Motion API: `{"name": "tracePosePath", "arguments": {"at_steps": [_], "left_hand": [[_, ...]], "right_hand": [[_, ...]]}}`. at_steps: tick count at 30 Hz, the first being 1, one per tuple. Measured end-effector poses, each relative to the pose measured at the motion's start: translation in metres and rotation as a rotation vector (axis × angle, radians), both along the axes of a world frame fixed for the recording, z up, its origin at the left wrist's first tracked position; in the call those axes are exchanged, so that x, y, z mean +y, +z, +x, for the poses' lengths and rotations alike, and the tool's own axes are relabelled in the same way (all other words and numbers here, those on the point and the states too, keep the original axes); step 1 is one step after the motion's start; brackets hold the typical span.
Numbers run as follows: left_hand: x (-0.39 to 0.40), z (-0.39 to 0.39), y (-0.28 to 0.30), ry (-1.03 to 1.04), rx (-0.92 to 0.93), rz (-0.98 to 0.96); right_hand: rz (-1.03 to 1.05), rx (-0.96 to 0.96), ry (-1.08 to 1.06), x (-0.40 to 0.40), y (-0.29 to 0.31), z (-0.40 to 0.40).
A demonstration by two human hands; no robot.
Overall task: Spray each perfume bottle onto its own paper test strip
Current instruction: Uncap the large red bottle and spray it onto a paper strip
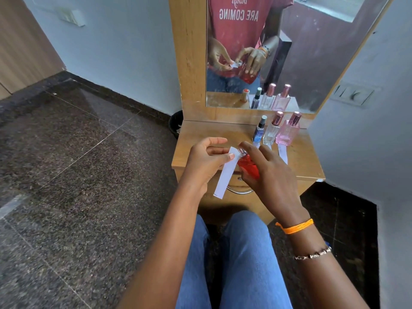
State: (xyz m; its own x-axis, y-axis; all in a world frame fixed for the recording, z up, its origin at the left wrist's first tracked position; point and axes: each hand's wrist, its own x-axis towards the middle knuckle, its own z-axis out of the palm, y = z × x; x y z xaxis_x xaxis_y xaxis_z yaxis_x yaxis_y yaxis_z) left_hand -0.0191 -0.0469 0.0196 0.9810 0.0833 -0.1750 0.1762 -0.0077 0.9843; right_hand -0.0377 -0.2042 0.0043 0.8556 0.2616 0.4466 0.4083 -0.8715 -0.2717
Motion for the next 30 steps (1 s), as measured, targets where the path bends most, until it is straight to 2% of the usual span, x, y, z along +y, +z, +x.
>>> {"name": "tracePosePath", "arguments": {"at_steps": [10,21,25,30], "left_hand": [[-0.002,0.001,-0.006,-0.003,0.012,-0.004],[-0.009,0.027,-0.026,0.117,-0.051,0.063],[-0.018,0.057,-0.030,0.166,-0.080,0.160],[-0.028,0.083,-0.043,0.089,-0.045,0.338]], "right_hand": [[-0.006,0.012,0.008,-0.002,-0.003,0.002],[0.311,0.089,-0.083,-0.012,-0.018,-0.006],[0.377,0.070,-0.106,-0.016,-0.018,-0.007],[0.425,0.073,-0.095,-0.019,-0.015,-0.001]]}}
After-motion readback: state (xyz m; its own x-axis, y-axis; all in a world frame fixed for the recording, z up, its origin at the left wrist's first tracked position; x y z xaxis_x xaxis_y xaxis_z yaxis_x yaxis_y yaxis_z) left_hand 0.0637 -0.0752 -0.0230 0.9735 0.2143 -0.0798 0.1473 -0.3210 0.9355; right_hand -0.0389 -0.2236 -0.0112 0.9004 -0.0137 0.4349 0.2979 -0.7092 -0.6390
